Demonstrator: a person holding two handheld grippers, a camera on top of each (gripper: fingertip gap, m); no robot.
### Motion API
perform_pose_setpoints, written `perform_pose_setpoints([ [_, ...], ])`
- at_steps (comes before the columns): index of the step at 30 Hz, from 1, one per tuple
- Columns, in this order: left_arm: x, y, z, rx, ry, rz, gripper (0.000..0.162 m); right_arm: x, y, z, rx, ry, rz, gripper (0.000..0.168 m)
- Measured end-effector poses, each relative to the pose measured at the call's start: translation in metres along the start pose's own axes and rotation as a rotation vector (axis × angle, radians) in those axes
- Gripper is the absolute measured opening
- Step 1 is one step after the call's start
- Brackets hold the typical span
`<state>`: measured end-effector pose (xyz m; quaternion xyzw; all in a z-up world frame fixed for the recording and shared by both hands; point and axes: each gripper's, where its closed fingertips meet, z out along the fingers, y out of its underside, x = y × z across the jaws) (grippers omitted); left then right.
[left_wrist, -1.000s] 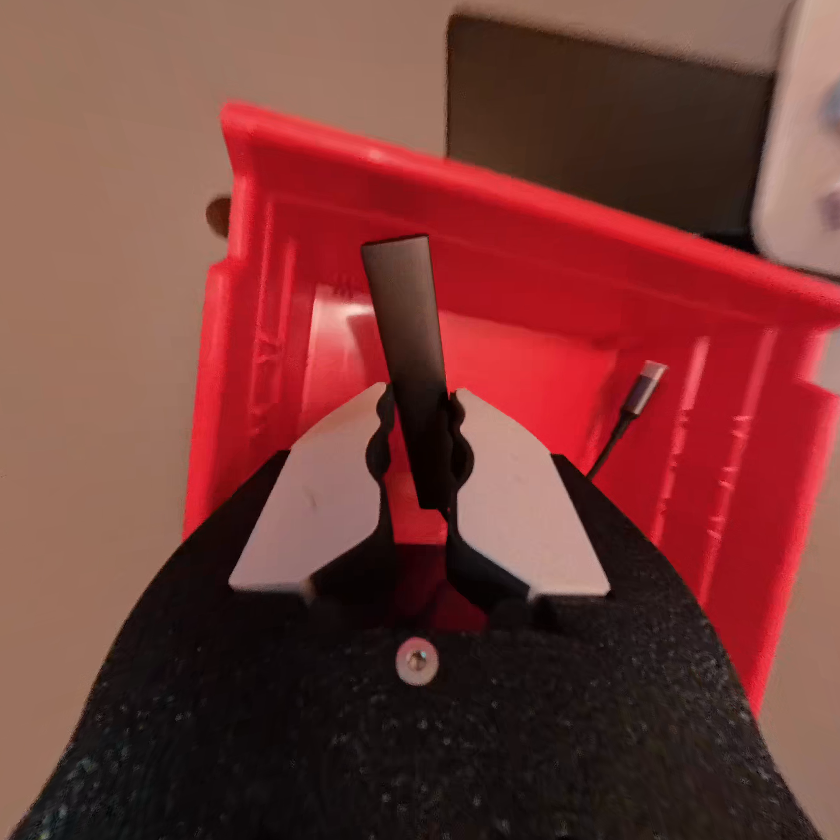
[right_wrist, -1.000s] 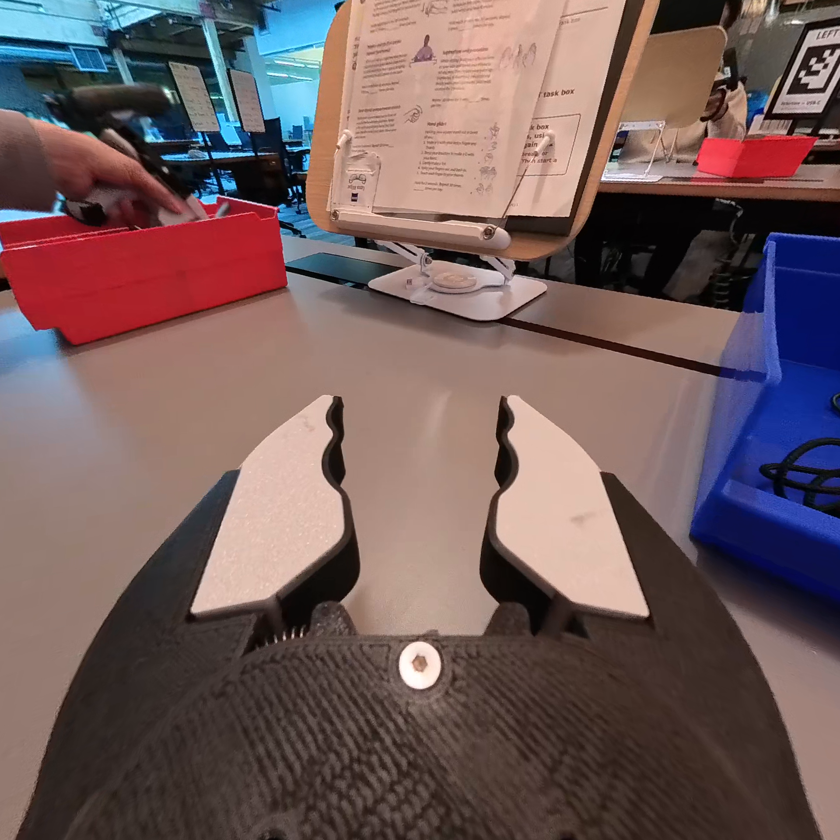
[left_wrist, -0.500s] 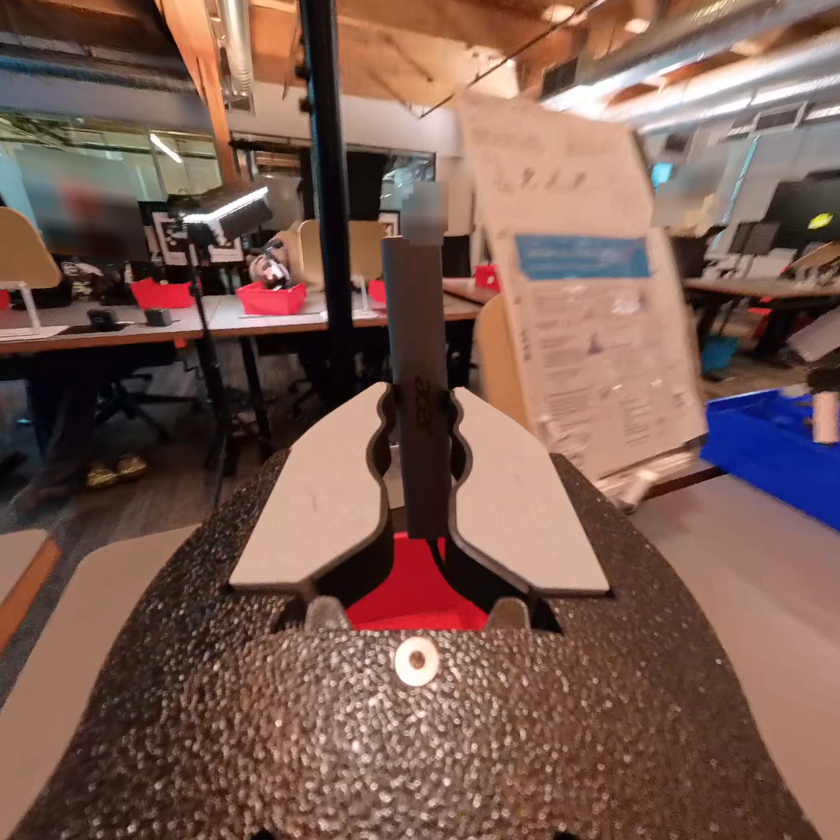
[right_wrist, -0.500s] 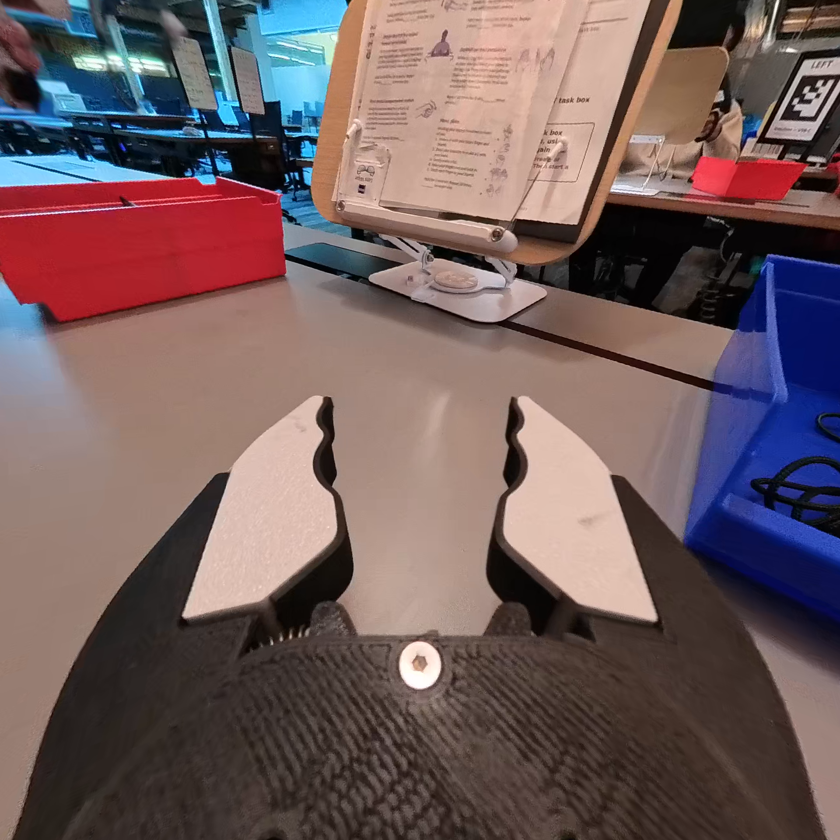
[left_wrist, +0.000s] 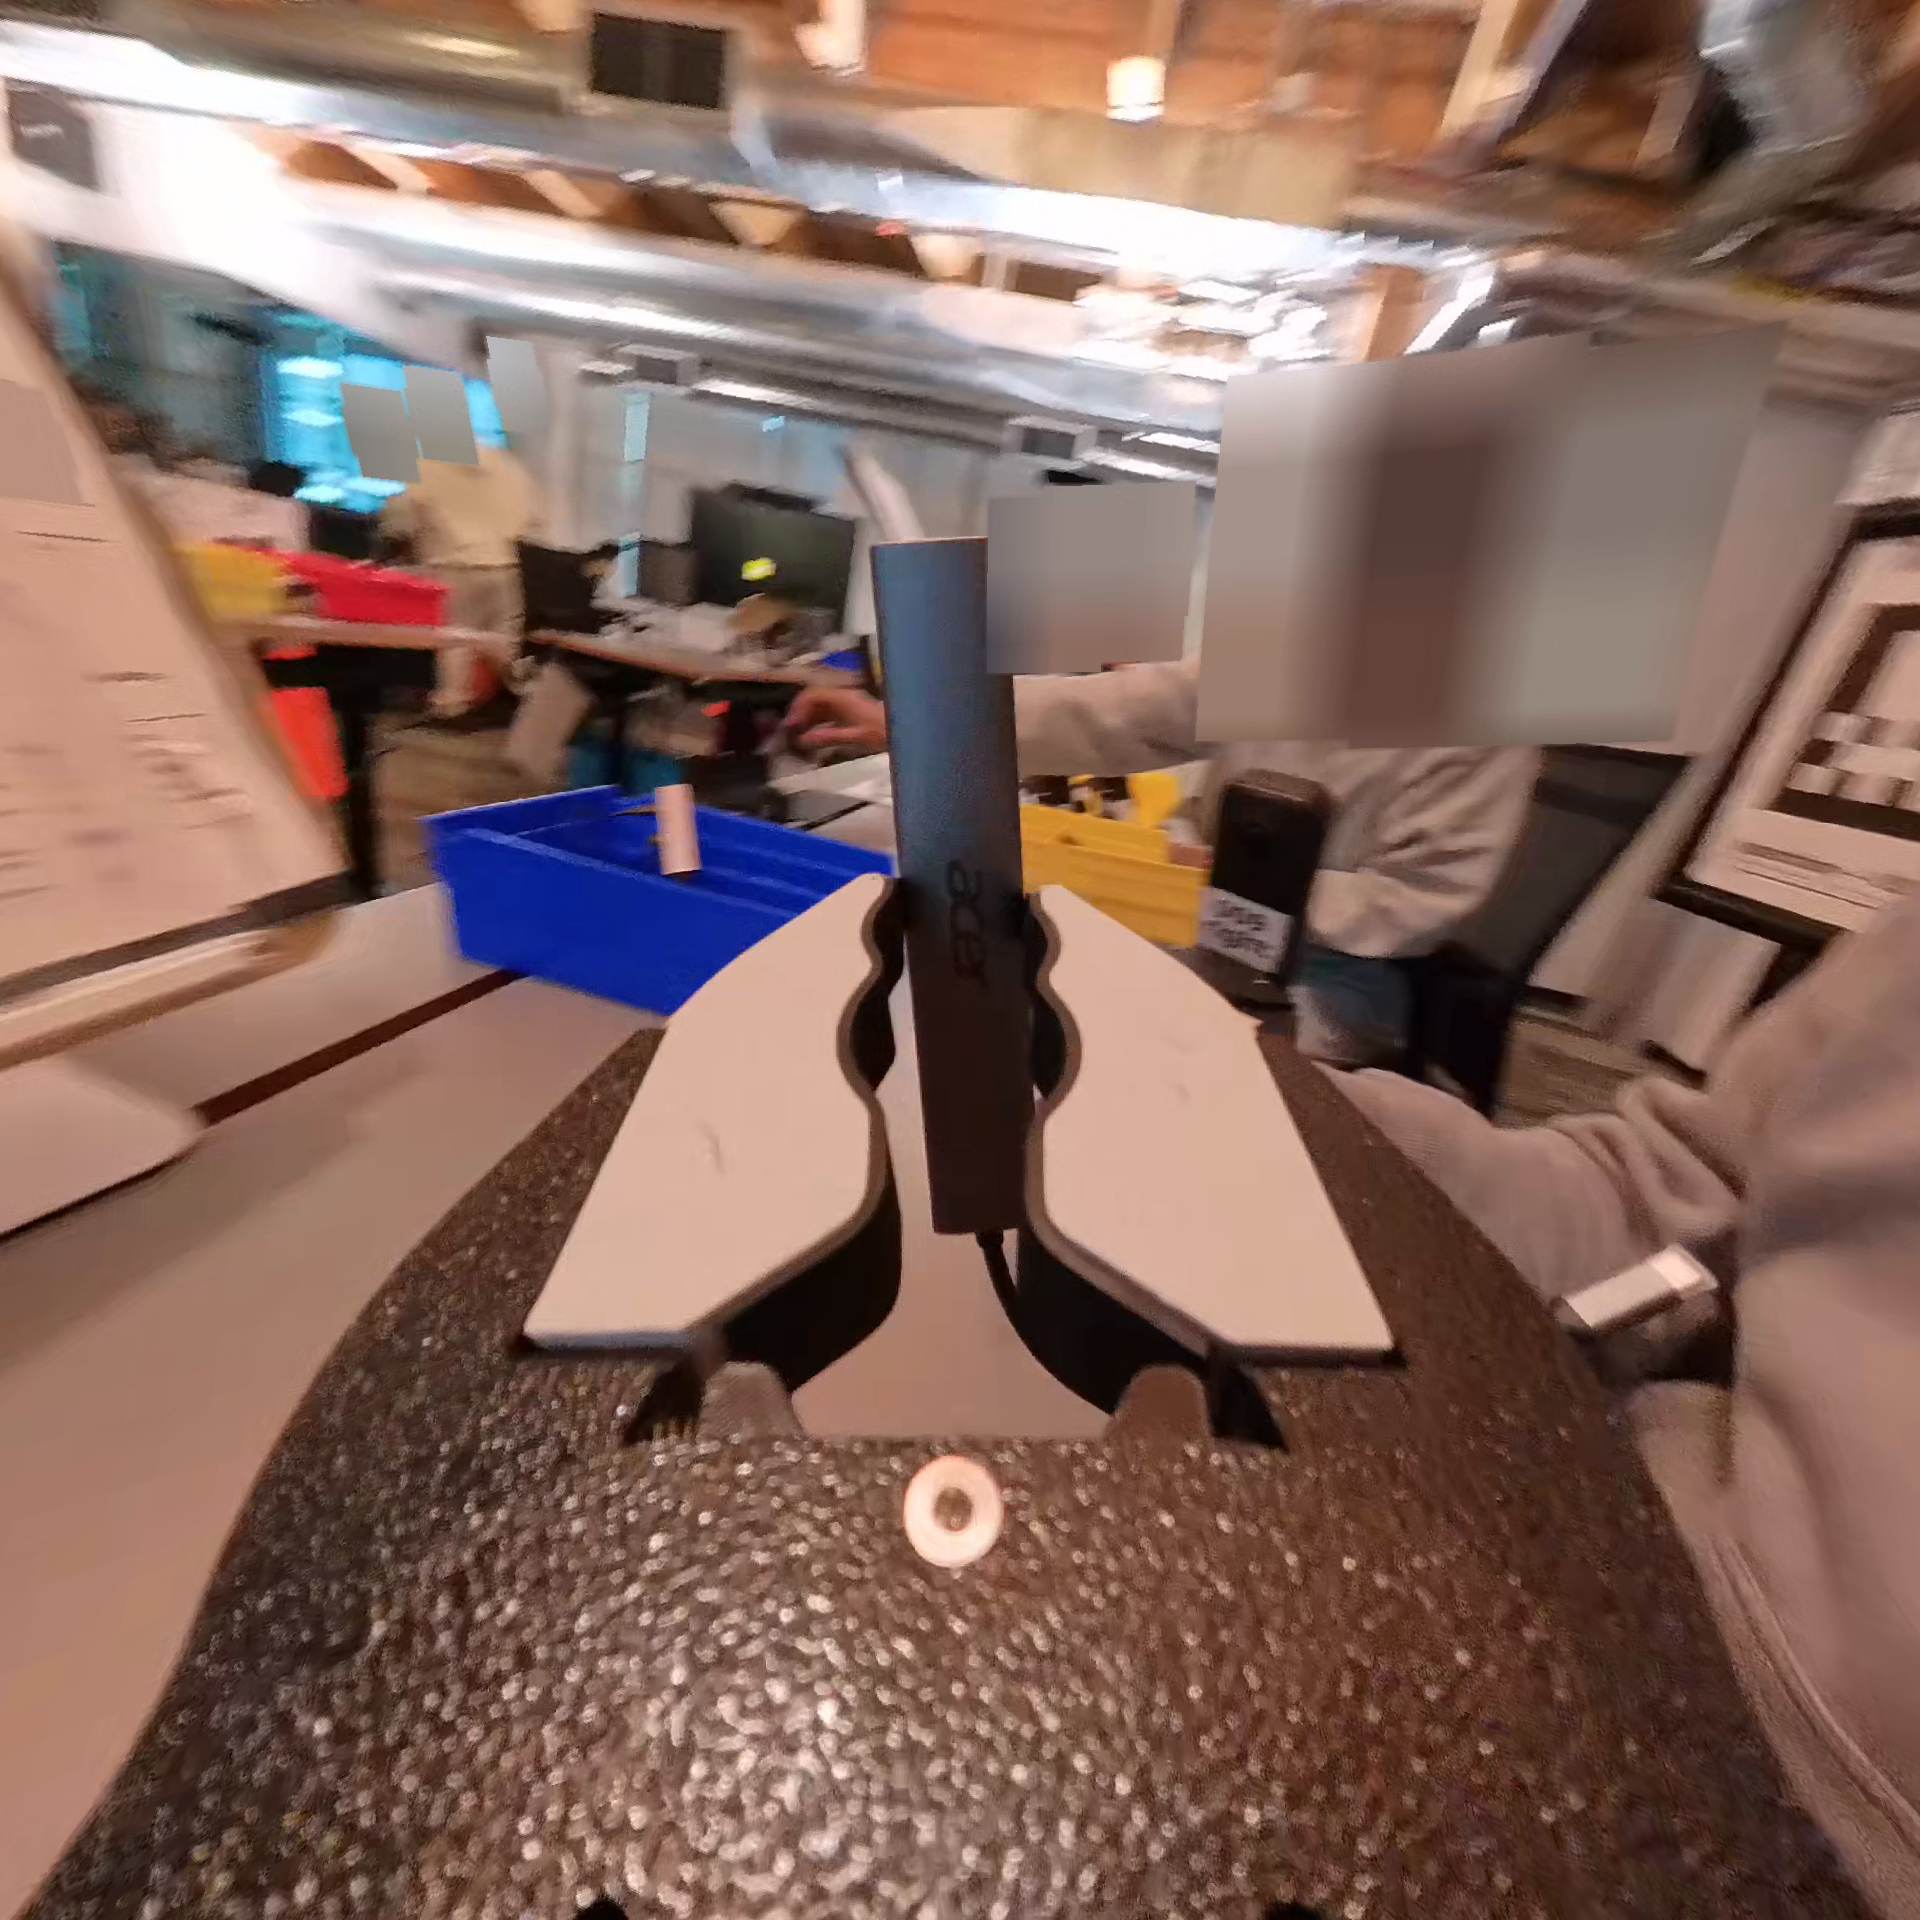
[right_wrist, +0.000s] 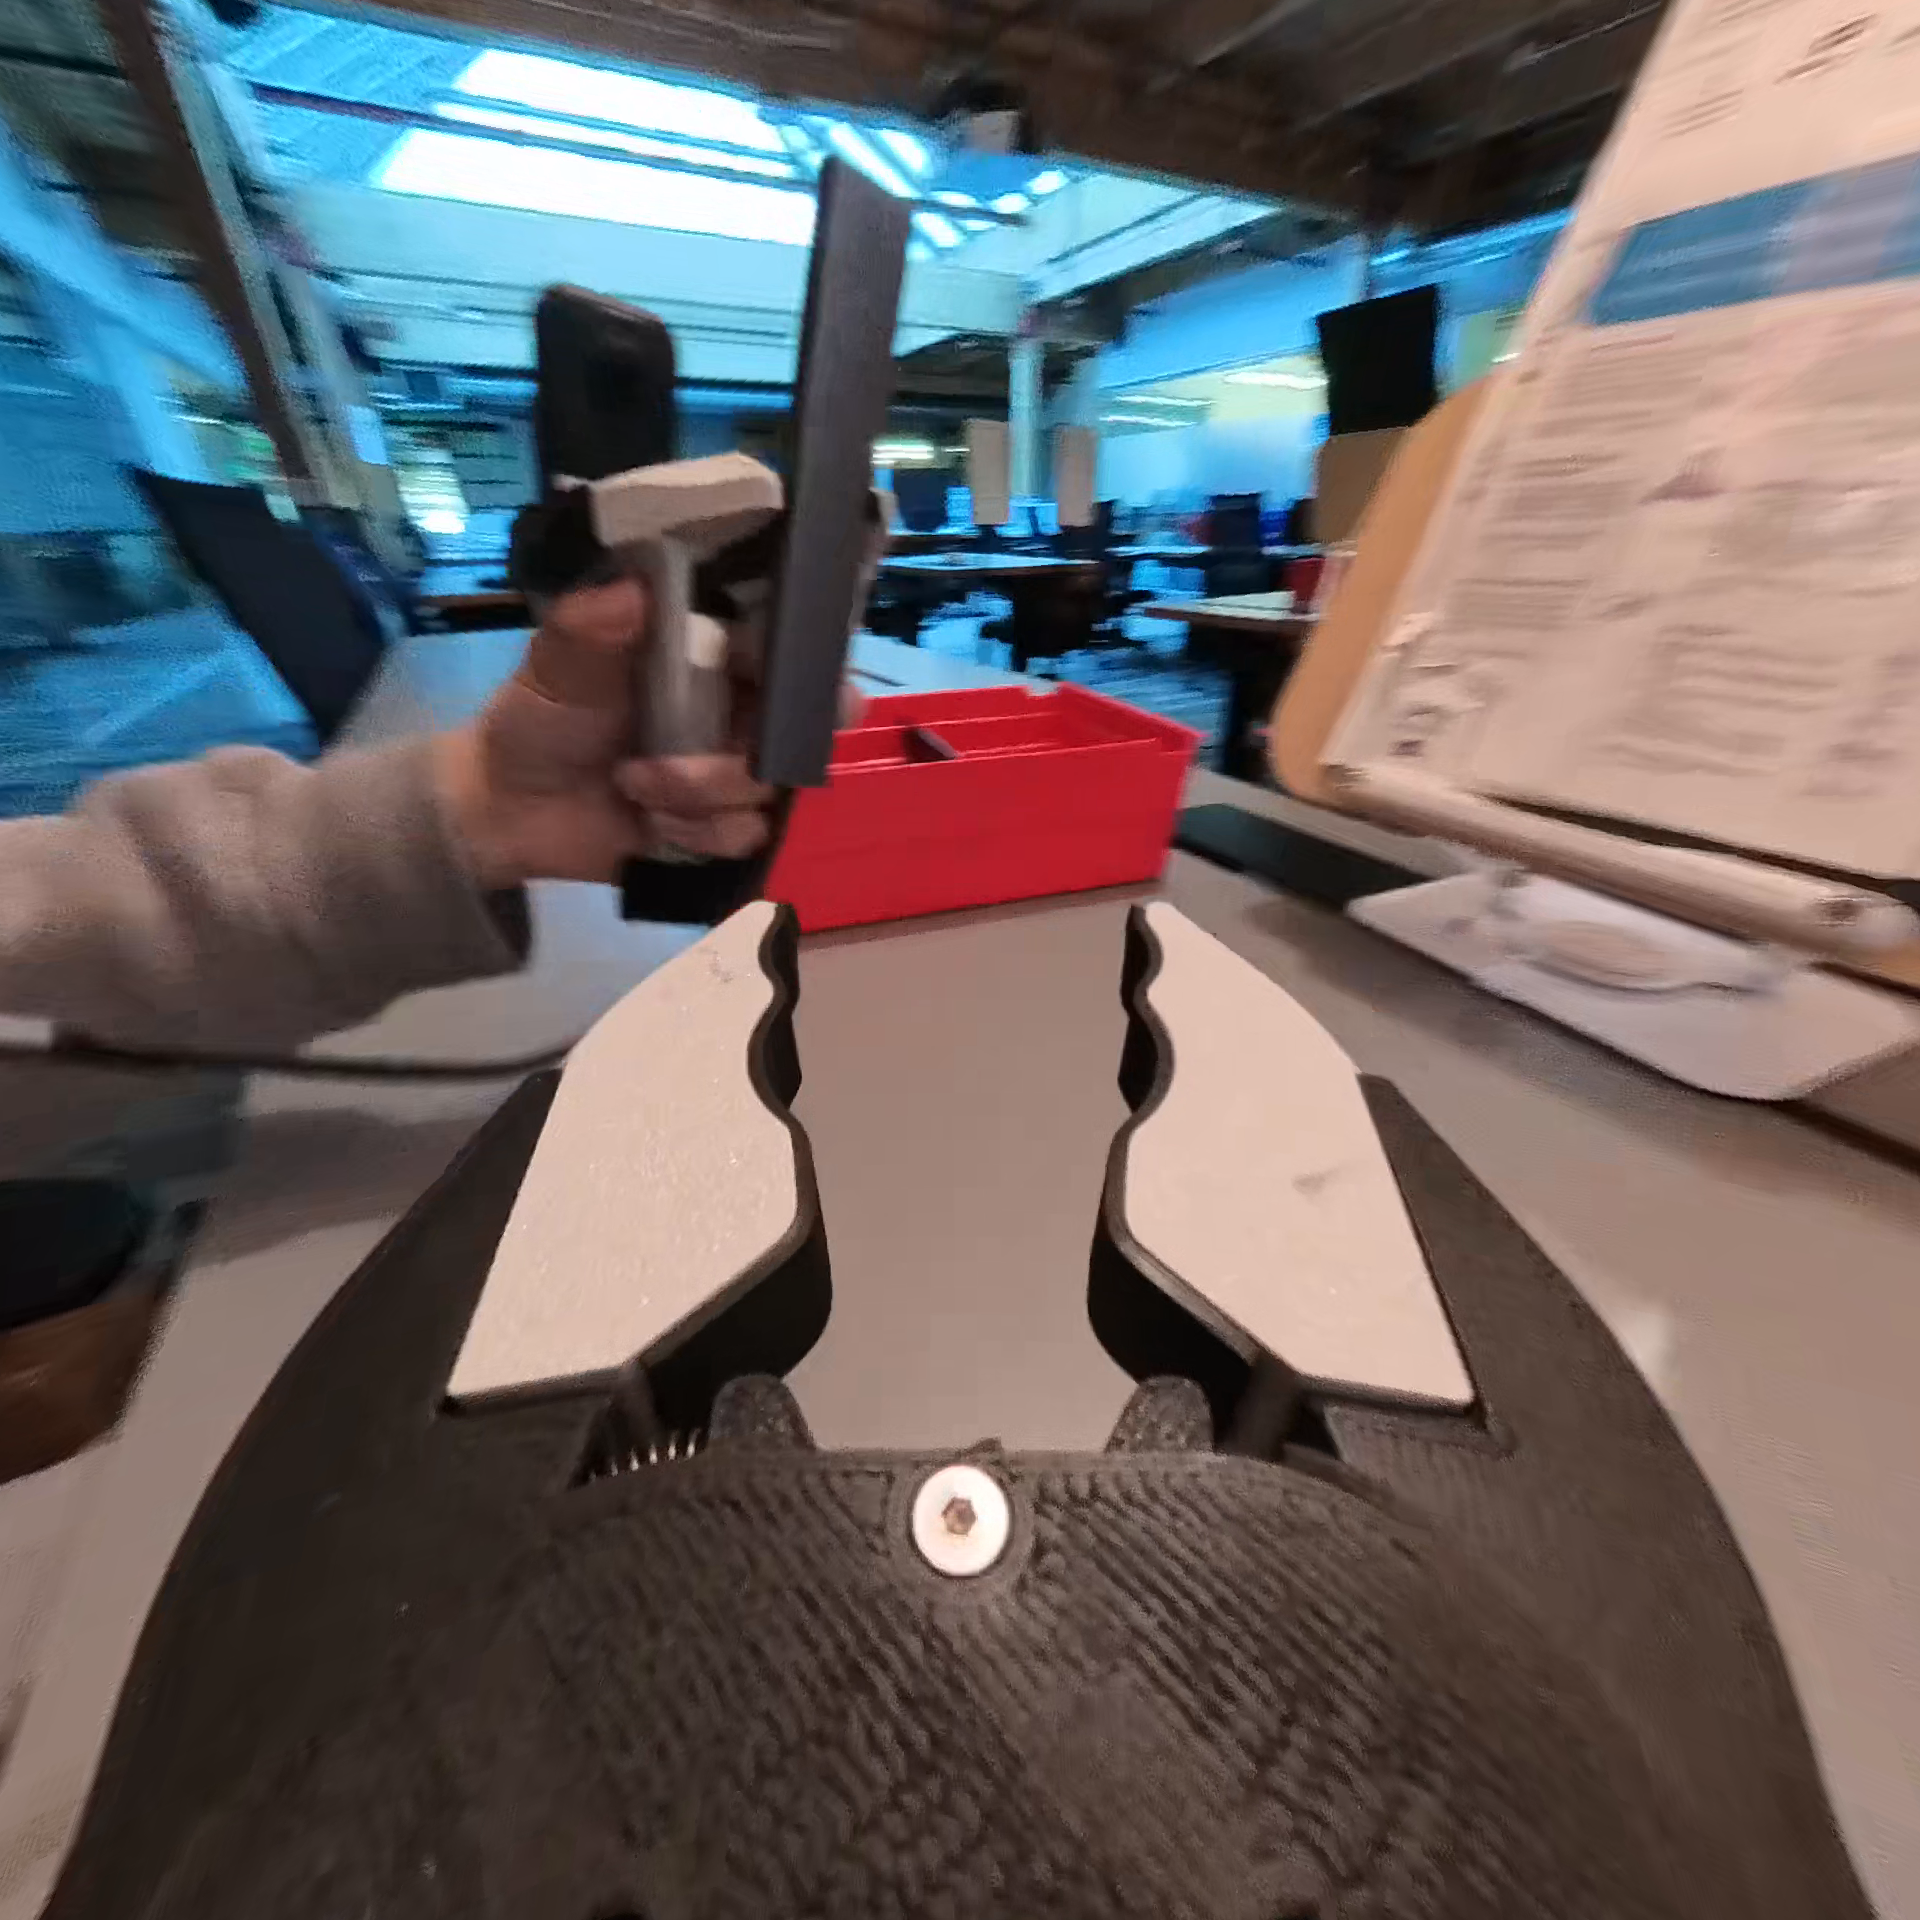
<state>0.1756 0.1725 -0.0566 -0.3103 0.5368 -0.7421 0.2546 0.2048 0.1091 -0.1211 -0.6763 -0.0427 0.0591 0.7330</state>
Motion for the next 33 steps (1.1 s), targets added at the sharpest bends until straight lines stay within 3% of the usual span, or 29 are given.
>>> perform_pose_setpoints([
  [6,0.050,0.038,0.023,0.107,0.232,-0.002,0.021,-0.053,0.011,0.008,0.018,-0.145,0.013,0.054],
  [10,0.062,0.040,0.028,0.148,0.286,-0.019,0.021,-0.062,0.007,0.007,0.050,-0.178,0.013,0.023],
  [14,0.063,0.040,0.029,0.152,0.271,0.002,0.021,-0.058,0.009,0.008,0.029,-0.134,-0.053,0.023],
  [16,0.054,0.041,0.026,0.123,0.198,0.012,0.021,-0.041,0.006,0.002,0.011,-0.011,-0.185,0.022],
  [17,0.048,0.043,0.024,0.086,0.140,0.024,0.029,-0.028,0.005,-0.004,-0.024,0.078,-0.296,0.022],
  [19,0.040,0.053,0.015,-0.037,0.053,0.061,0.053,0.003,-0.002,-0.020,-0.102,0.311,-0.605,0.022],
  [23,0.037,0.073,0.000,-0.298,-0.004,0.049,0.068,0.022,-0.015,-0.045,-0.173,0.527,-1.190,0.022],
  [26,0.036,0.057,0.002,-0.300,-0.056,0.002,0.060,0.020,-0.006,-0.047,-0.235,0.566,-1.433,0.022],
  [31,0.047,0.072,0.009,-0.466,-0.040,0.103,0.047,0.010,0.005,-0.043,-0.249,0.550,-1.474,0.022],
  [33,0.049,0.080,0.012,-0.510,-0.029,0.131,0.028,0.008,0.006,-0.041,-0.248,0.543,-1.476,0.022],
])
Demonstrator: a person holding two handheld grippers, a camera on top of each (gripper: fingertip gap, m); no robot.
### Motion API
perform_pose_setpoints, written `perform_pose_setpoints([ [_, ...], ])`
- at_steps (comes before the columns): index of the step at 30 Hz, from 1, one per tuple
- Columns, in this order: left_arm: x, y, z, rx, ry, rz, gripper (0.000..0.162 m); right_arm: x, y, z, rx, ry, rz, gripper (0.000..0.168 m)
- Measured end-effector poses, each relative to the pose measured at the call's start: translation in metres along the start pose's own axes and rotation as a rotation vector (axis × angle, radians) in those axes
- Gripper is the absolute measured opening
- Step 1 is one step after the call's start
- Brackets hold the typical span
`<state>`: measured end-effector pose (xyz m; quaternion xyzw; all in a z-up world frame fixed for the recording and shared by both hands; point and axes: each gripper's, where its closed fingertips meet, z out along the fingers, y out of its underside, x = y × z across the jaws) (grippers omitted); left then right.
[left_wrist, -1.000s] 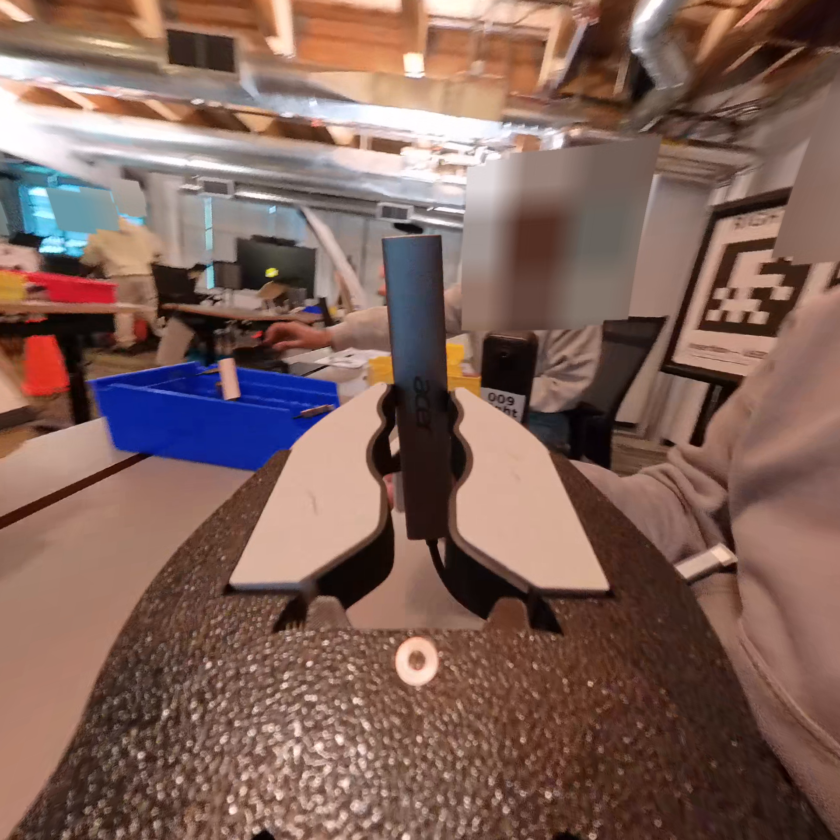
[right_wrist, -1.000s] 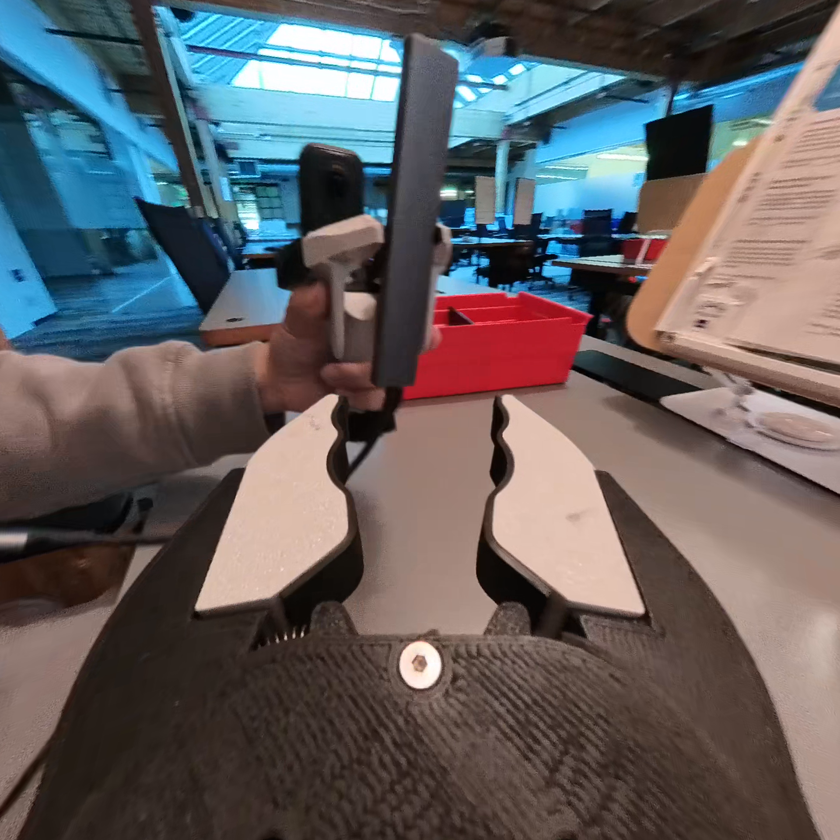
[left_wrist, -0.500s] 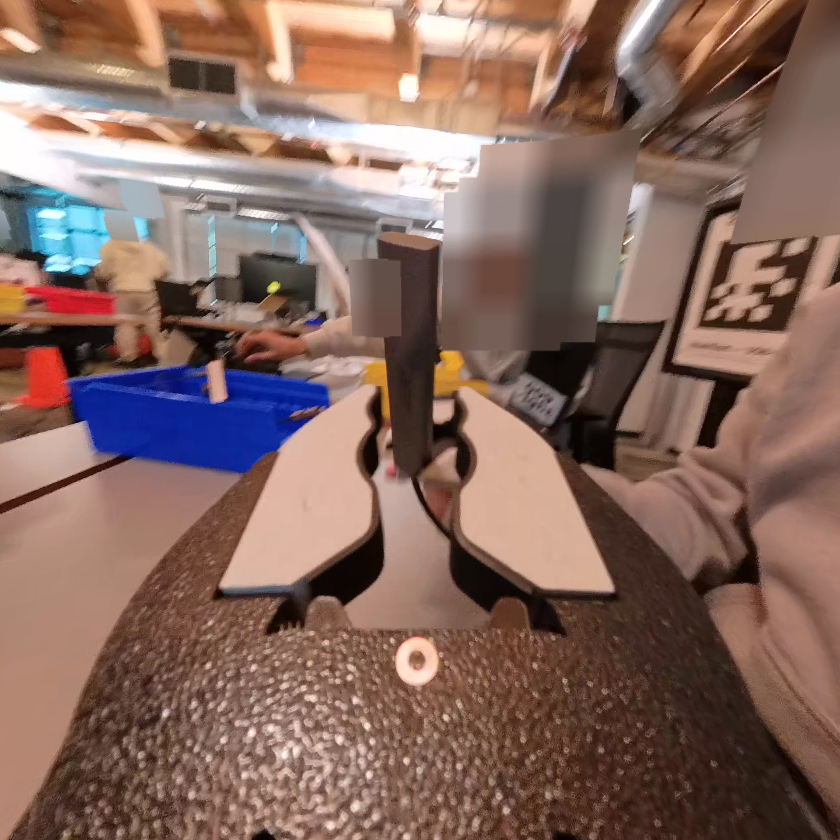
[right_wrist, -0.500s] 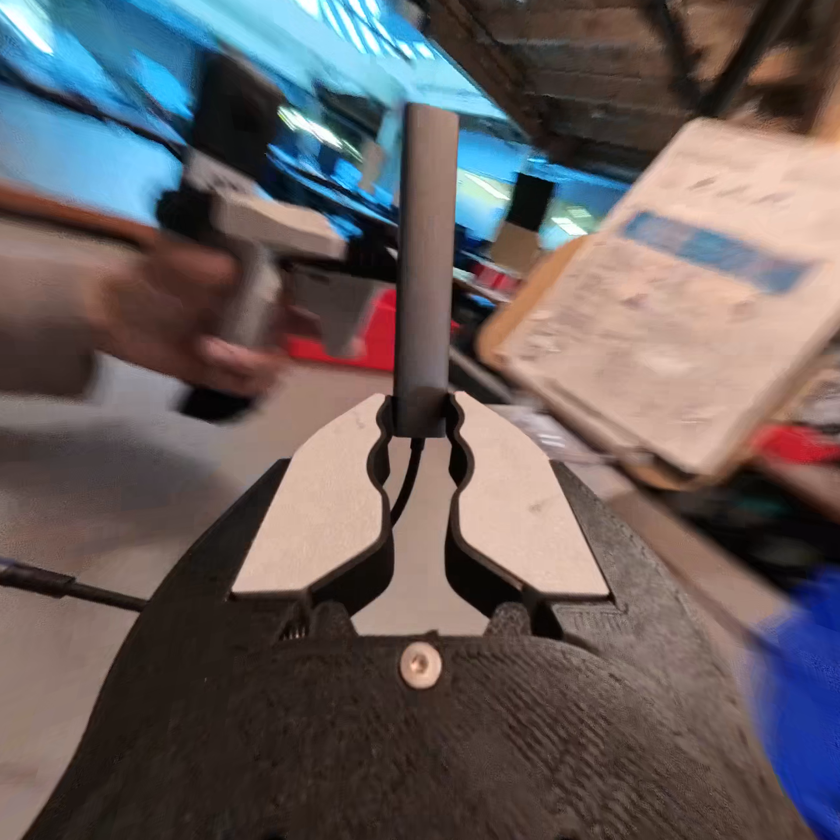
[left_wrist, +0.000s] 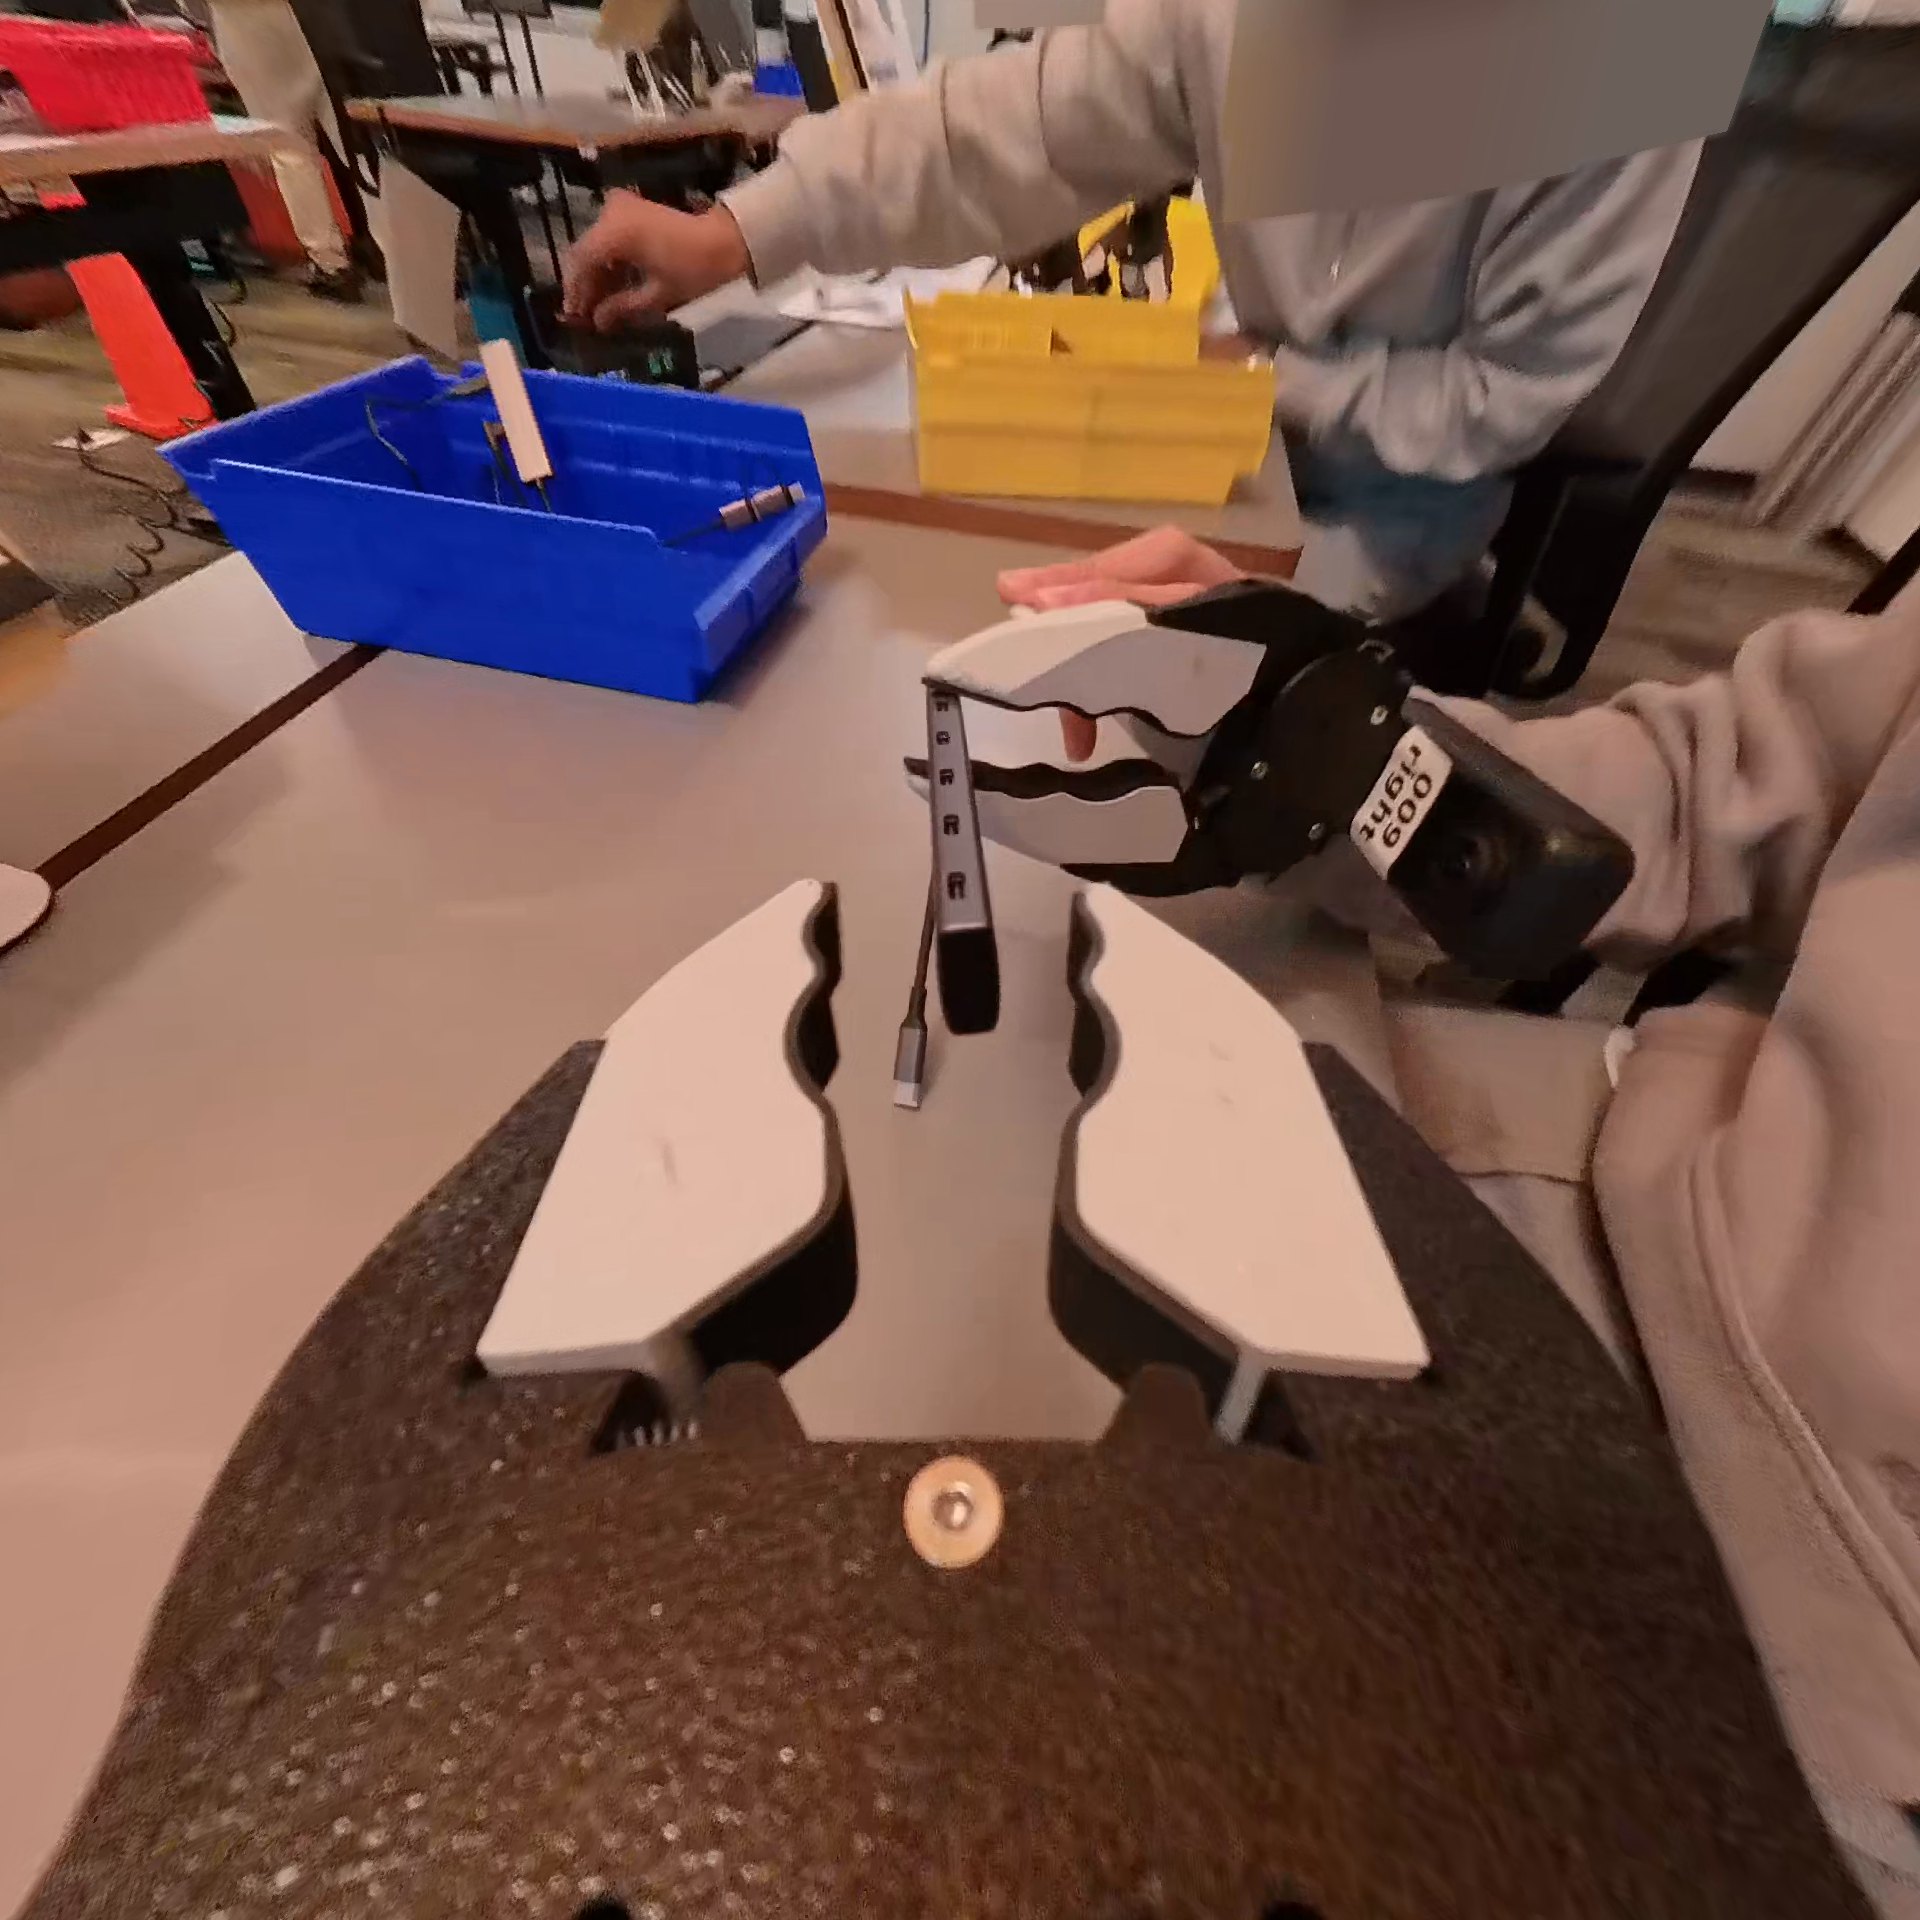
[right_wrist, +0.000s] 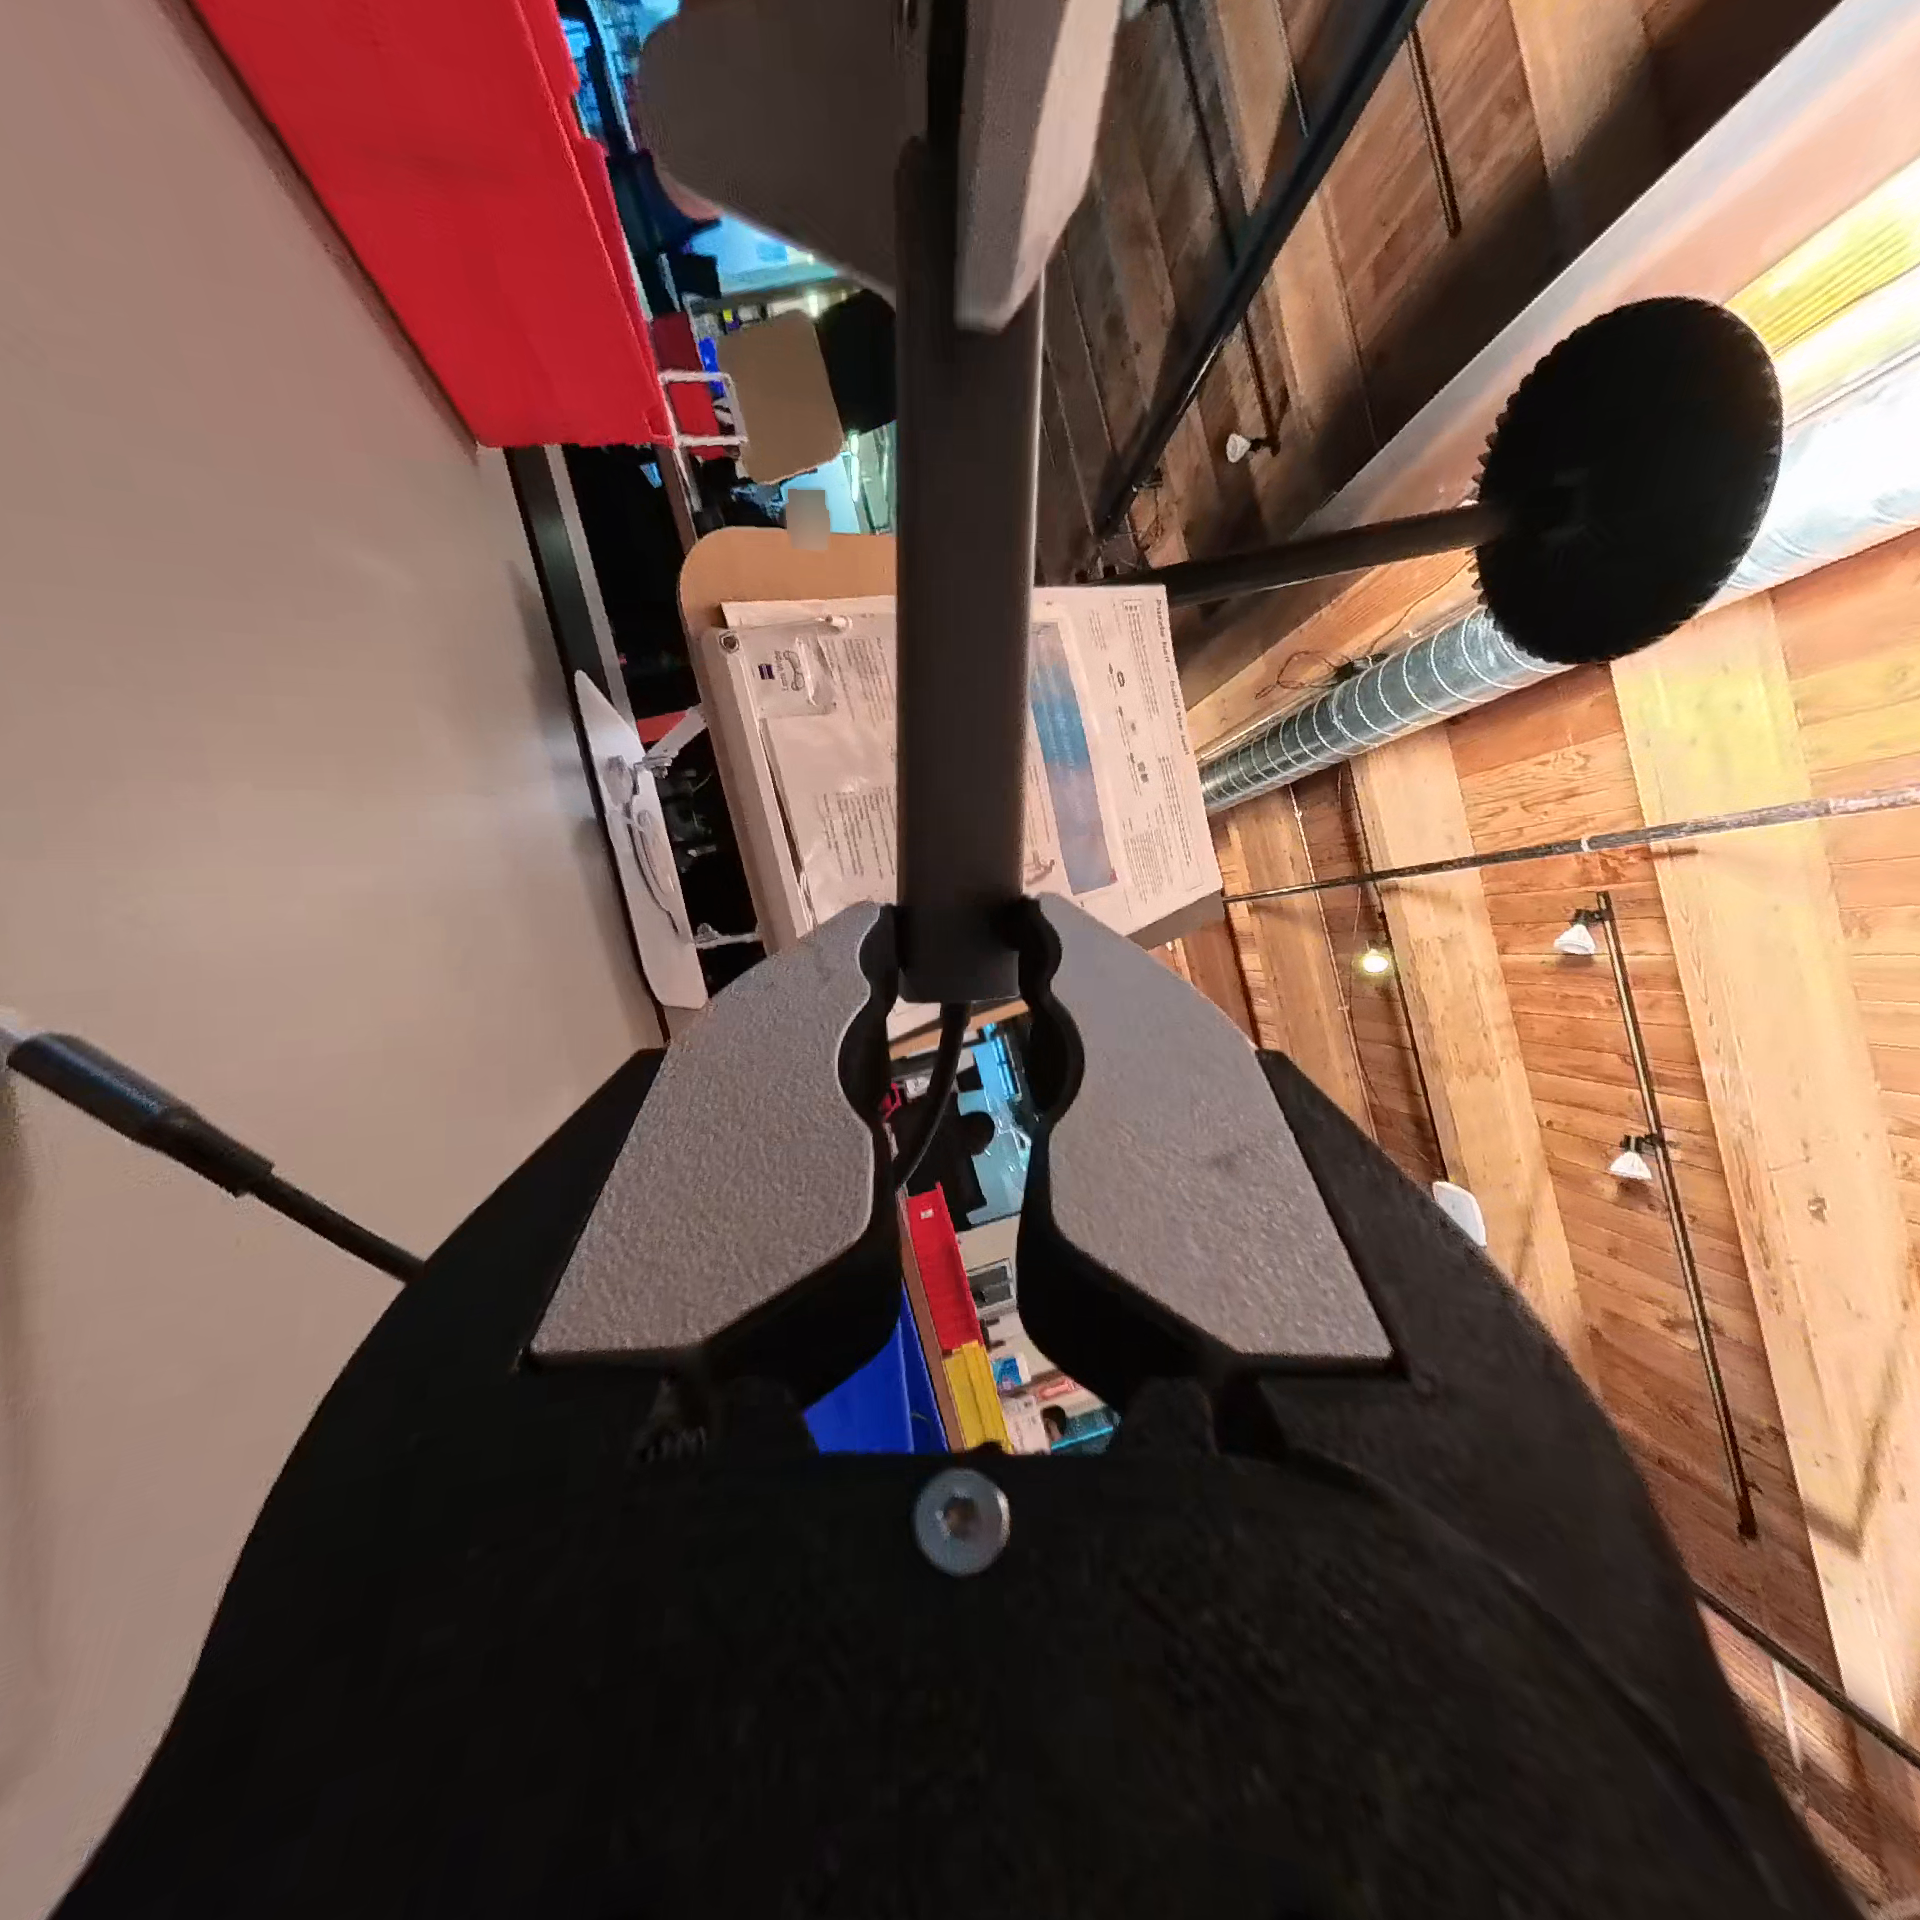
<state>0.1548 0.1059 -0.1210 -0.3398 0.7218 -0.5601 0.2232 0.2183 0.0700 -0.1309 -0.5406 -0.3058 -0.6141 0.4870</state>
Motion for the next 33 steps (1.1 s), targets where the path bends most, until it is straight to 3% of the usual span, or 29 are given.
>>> perform_pose_setpoints([
  [1,0.002,0.001,0.002,-0.005,0.005,0.015,0.011,-0.001,-0.001,0.000,0.004,-0.007,0.019,0.022],
  [5,-0.006,0.005,0.007,-0.019,-0.038,-0.003,0.010,-0.009,0.006,0.004,-0.012,-0.065,0.111,0.023],
  [7,-0.012,0.005,0.009,0.014,-0.072,-0.034,0.010,-0.011,0.010,0.006,-0.029,-0.104,0.275,0.023],
  [10,-0.032,-0.003,0.004,0.122,-0.182,-0.084,0.010,0.008,0.013,0.005,-0.021,-0.079,0.729,0.037],
  [15,-0.044,-0.023,-0.005,0.420,-0.286,-0.192,0.010,0.011,-0.006,0.009,0.157,-0.284,1.758,0.044],
  [19,-0.025,-0.022,0.013,0.611,-0.208,-0.351,0.010,0.006,0.003,0.024,0.236,-0.336,2.168,0.053],
  [21,-0.018,-0.018,0.019,0.685,-0.165,-0.414,0.010,0.008,-0.004,0.027,0.331,-0.415,2.251,0.037],
  [23,-0.017,-0.012,0.021,0.736,-0.158,-0.466,0.010,0.017,-0.010,0.025,0.457,-0.394,2.270,0.011],
  [24,-0.017,-0.009,0.021,0.747,-0.157,-0.475,0.010,0.019,-0.013,0.024,0.482,-0.378,2.260,0.008],
  [28,-0.018,0.000,0.021,0.755,-0.143,-0.491,0.009,0.016,-0.024,0.026,0.498,-0.390,2.246,0.029],
  [30,-0.015,0.000,0.019,0.786,-0.121,-0.510,0.009,0.011,-0.027,0.029,0.480,-0.404,2.238,0.014],
  [33,-0.013,0.002,0.020,0.810,-0.074,-0.544,0.010,0.013,-0.030,0.029,0.488,-0.455,2.183,0.012],
])
